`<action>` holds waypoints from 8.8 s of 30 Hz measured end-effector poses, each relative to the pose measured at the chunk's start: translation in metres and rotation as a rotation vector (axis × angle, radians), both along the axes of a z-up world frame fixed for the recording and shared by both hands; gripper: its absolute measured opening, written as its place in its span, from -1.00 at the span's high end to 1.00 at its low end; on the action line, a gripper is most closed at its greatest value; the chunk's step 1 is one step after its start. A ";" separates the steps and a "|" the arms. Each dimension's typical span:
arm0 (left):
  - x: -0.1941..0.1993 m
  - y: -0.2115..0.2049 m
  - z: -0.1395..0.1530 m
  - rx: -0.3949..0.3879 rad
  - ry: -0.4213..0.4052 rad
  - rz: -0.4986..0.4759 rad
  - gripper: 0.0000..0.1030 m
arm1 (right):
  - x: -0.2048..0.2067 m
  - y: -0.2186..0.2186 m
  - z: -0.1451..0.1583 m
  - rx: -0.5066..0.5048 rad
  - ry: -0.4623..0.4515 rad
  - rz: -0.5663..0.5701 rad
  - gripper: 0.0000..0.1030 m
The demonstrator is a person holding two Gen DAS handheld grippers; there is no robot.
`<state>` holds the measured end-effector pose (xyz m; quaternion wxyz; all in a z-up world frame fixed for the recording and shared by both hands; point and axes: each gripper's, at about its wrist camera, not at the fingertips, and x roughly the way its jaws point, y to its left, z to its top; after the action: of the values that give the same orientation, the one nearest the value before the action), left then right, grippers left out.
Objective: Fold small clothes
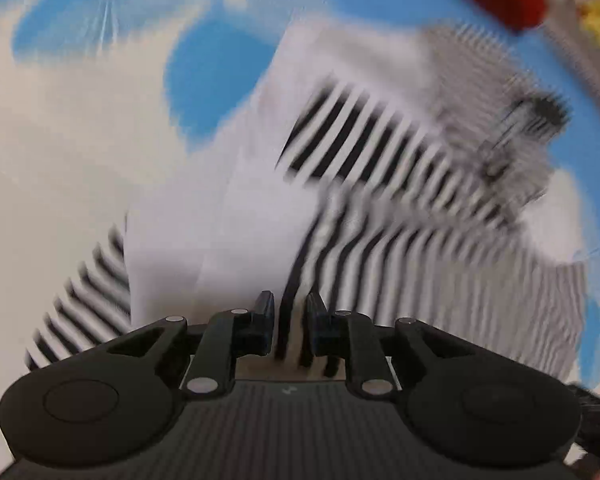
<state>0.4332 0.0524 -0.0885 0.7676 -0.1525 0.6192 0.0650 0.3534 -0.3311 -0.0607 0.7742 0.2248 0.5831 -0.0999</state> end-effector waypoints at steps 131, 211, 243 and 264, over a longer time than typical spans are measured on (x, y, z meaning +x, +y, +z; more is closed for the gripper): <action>0.251 -0.190 0.060 0.141 -0.568 -0.456 0.98 | -0.001 -0.061 0.103 -0.169 -0.264 0.136 -0.37; -0.006 0.005 0.024 -0.228 -0.006 0.037 0.91 | 0.029 0.026 0.015 0.219 -0.137 0.133 0.98; 0.001 0.055 0.038 -0.236 -0.196 0.208 0.93 | 0.007 -0.011 0.043 0.197 -0.215 -0.084 0.90; 0.009 0.013 0.063 -0.131 -0.324 -0.038 0.50 | -0.001 -0.004 0.063 -0.071 -0.305 -0.089 0.25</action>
<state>0.4427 0.0654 -0.0255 0.8467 -0.1990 0.4931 -0.0157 0.3528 -0.3353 0.0023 0.8561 0.2355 0.4442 -0.1192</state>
